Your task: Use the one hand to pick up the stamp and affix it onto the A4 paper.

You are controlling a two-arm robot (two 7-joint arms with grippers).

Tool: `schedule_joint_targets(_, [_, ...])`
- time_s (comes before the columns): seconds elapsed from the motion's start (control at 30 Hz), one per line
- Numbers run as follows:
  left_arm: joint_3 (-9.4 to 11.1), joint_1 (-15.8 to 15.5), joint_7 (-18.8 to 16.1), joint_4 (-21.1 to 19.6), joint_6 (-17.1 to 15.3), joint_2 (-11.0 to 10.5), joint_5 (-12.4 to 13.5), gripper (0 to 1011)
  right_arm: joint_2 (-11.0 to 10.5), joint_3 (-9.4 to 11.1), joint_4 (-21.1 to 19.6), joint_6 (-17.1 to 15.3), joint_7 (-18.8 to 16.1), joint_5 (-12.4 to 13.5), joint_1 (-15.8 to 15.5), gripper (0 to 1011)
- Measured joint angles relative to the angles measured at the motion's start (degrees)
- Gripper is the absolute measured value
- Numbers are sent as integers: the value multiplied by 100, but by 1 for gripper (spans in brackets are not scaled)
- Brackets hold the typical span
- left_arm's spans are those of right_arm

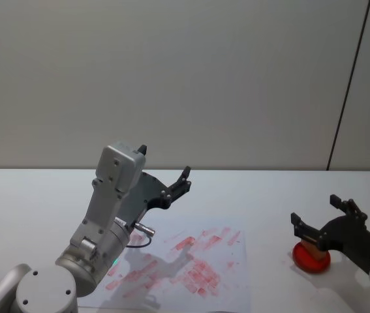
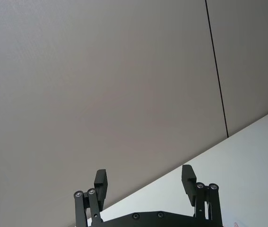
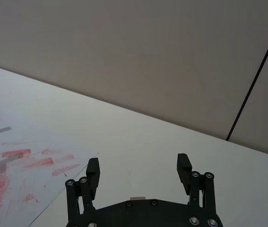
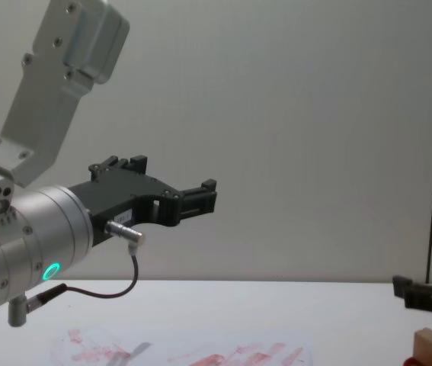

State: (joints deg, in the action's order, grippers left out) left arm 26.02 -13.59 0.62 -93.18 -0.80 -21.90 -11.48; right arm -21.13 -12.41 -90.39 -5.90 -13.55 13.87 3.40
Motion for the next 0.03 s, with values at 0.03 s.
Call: schedule_joint_targets(0.03, [0, 0, 0, 0, 0, 0, 0, 1002, -1, 2, -15, 9, 3, 4, -2, 1001])
